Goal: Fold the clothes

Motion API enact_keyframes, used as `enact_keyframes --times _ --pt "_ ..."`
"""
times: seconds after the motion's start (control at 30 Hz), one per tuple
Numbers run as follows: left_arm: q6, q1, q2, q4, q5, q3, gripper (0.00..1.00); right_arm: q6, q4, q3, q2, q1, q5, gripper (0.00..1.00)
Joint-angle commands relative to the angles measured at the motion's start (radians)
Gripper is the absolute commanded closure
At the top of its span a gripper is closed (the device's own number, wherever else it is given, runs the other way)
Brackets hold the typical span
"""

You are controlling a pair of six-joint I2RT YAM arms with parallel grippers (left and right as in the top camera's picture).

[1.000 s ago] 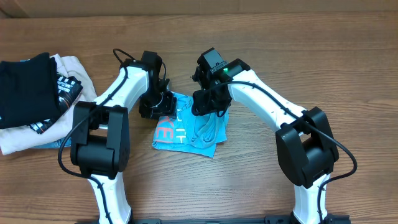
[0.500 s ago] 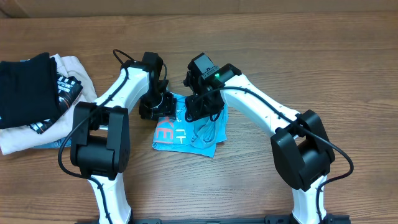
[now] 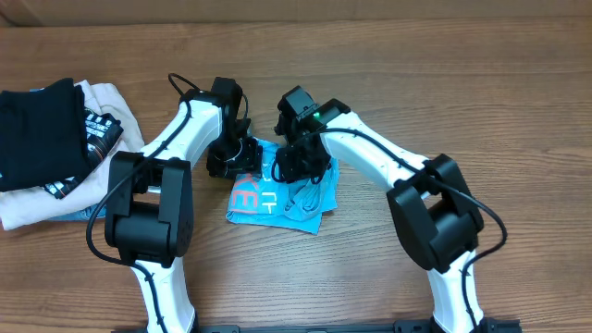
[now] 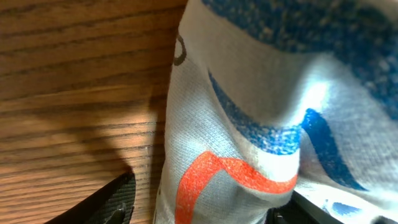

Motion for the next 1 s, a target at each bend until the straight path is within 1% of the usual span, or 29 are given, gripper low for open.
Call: enact_keyframes --times 0.0,0.03,0.07,0.2,0.33,0.4,0.5,0.57,0.67,0.8,0.97 --pt "-0.014 0.0 0.024 -0.008 -0.105 -0.045 0.32 0.014 0.014 -0.004 0.009 -0.003 0.001 0.78" --pt "-0.014 0.0 0.024 -0.008 -0.106 -0.045 0.32 0.014 0.016 -0.004 0.009 -0.003 0.001 0.88" --pt "-0.014 0.0 0.024 -0.008 -0.106 -0.045 0.32 0.014 0.015 -0.002 0.009 -0.003 0.0 0.96" --pt "-0.014 0.0 0.024 -0.008 -0.106 -0.045 0.33 0.006 -0.044 0.018 -0.012 -0.012 0.002 0.96" --pt "-0.014 0.0 0.024 -0.008 -0.106 -0.045 0.33 -0.024 -0.137 0.072 -0.071 -0.056 0.009 0.96" --pt "-0.014 0.0 0.024 -0.008 -0.107 -0.045 0.33 -0.024 -0.185 0.089 -0.111 -0.089 0.045 0.96" --pt "-0.014 0.0 0.024 -0.008 -0.11 -0.045 0.33 -0.024 -0.254 0.09 -0.141 -0.137 0.074 0.96" --pt "-0.014 0.0 0.024 -0.008 -0.11 -0.045 0.33 -0.025 -0.334 0.085 -0.142 -0.179 0.074 0.96" --pt "-0.014 0.0 0.024 -0.008 -0.11 -0.045 0.33 -0.024 -0.389 0.067 -0.142 -0.196 0.074 0.95" --pt "-0.014 0.0 0.024 -0.009 -0.11 -0.045 0.33 -0.024 -0.431 0.06 -0.142 -0.195 0.074 0.87" --pt "-0.014 0.0 0.024 -0.009 -0.11 -0.045 0.33 -0.024 -0.431 0.06 -0.142 -0.195 0.074 0.86"
